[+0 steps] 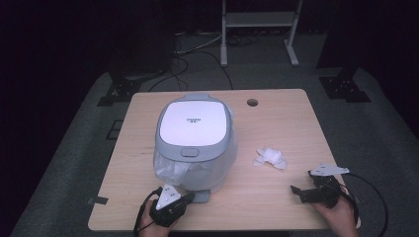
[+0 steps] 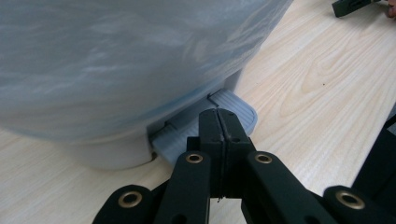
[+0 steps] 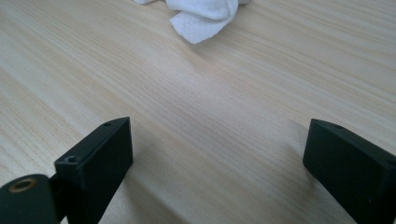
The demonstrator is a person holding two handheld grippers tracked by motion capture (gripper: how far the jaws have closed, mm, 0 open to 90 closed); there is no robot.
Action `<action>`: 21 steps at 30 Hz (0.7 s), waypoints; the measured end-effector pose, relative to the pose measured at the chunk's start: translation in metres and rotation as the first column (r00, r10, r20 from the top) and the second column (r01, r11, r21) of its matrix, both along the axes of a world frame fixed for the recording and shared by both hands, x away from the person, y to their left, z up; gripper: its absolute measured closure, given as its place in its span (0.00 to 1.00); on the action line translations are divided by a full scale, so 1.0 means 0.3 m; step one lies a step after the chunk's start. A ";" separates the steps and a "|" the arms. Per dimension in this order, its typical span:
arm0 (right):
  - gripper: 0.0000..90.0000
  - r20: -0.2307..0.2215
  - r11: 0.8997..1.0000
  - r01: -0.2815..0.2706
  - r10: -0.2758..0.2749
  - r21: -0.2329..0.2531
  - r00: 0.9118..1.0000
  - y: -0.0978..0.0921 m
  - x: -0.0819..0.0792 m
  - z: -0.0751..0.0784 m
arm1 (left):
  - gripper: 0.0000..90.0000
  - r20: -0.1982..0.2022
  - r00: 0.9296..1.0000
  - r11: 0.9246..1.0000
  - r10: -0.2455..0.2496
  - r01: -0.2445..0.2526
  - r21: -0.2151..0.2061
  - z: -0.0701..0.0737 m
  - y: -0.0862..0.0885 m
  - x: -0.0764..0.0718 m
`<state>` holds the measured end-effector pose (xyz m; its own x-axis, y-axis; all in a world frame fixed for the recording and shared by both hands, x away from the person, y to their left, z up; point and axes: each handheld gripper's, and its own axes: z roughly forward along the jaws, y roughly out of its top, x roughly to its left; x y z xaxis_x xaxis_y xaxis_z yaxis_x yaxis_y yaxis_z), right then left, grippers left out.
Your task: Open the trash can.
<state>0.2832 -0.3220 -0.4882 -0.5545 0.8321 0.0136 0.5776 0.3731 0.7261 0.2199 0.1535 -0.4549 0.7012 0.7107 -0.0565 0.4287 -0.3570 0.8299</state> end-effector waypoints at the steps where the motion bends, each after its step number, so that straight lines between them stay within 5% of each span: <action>1: 0.08 0.000 1.000 0.000 0.000 0.000 1.000 0.000 0.000 0.000 | 1.00 0.000 1.000 1.000 0.000 0.000 0.000 0.000 0.000 0.000; 5: 0.08 0.000 1.000 0.000 0.000 0.000 1.000 0.000 0.000 0.000 | 1.00 -0.011 1.000 1.000 0.012 -0.012 0.000 -0.009 -0.021 0.011; 6: 0.08 0.000 1.000 0.000 0.000 0.000 1.000 0.000 0.000 0.000 | 1.00 0.042 0.998 0.998 -0.041 0.038 0.058 -0.008 -0.014 0.035; 8: 0.08 0.000 1.000 0.000 0.000 0.000 1.000 0.000 0.000 0.000 | 1.00 0.046 0.997 0.996 -0.054 0.051 0.066 -0.011 -0.016 0.041; 21: 0.08 0.000 1.000 0.000 0.000 0.000 1.000 0.000 0.000 0.000 | 0.98 0.050 0.998 0.999 -0.030 0.027 0.047 -0.029 -0.035 0.069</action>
<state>0.2832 -0.3220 -0.4882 -0.5547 0.8319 0.0135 0.5776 0.3733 0.7260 0.2405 0.1431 -0.4637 0.7224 0.6913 0.0120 0.3754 -0.4068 0.8328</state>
